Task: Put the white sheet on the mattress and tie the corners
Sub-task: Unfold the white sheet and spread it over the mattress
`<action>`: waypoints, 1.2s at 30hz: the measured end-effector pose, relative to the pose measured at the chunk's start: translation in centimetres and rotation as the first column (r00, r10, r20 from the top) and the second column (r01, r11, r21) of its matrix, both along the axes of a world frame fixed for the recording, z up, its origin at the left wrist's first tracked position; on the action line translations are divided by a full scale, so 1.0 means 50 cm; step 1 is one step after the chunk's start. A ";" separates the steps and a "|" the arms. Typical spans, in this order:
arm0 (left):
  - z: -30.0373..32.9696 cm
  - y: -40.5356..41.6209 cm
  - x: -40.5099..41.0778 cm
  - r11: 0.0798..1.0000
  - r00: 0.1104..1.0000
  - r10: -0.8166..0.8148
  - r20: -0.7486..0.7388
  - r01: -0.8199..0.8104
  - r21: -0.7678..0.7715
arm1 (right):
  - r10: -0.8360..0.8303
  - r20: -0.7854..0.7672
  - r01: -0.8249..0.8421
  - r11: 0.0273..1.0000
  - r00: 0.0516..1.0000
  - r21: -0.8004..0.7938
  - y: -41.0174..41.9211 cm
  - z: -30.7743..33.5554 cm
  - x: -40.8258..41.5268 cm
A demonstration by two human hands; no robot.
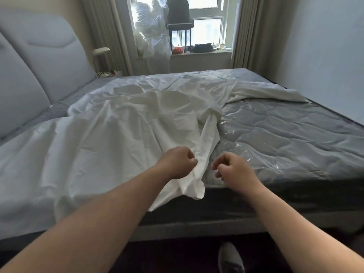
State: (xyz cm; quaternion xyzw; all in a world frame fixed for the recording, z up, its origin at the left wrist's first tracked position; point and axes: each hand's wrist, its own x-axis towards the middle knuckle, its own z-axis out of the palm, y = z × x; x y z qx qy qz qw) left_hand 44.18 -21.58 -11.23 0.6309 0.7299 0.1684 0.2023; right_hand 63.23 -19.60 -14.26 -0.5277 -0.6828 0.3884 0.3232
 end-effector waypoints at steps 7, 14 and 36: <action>-0.049 0.190 0.031 0.992 0.996 0.058 -0.064 -0.051 0.113 | -0.264 -0.428 0.118 0.934 0.864 -0.337 0.145 -0.055 -0.028; -0.119 0.406 0.043 0.989 0.986 0.146 -0.085 -0.146 0.009 | -0.223 -0.387 -0.021 0.844 0.895 -0.536 0.226 -0.159 -0.018; -0.033 0.220 0.406 0.790 0.792 -0.473 0.385 0.575 -0.213 | -0.331 -0.495 0.038 0.858 0.803 -0.512 0.435 -0.071 0.304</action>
